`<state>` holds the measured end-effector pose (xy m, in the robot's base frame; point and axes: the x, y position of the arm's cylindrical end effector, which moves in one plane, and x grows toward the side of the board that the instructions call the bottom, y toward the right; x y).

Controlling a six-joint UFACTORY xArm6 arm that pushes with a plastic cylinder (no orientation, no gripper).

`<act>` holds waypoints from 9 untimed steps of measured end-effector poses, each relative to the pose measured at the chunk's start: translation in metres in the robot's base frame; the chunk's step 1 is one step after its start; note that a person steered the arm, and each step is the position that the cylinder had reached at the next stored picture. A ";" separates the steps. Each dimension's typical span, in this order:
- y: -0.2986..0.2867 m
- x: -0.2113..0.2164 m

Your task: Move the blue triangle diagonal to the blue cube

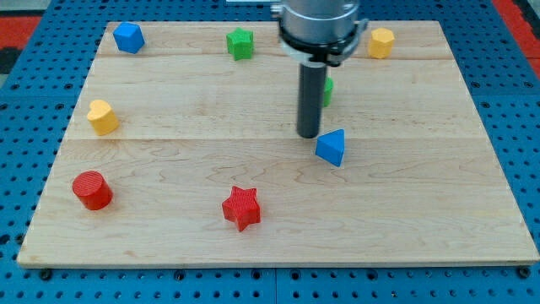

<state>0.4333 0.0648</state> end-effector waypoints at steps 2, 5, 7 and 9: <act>0.052 0.051; 0.050 0.084; -0.126 0.059; -0.215 0.011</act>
<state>0.4442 -0.1501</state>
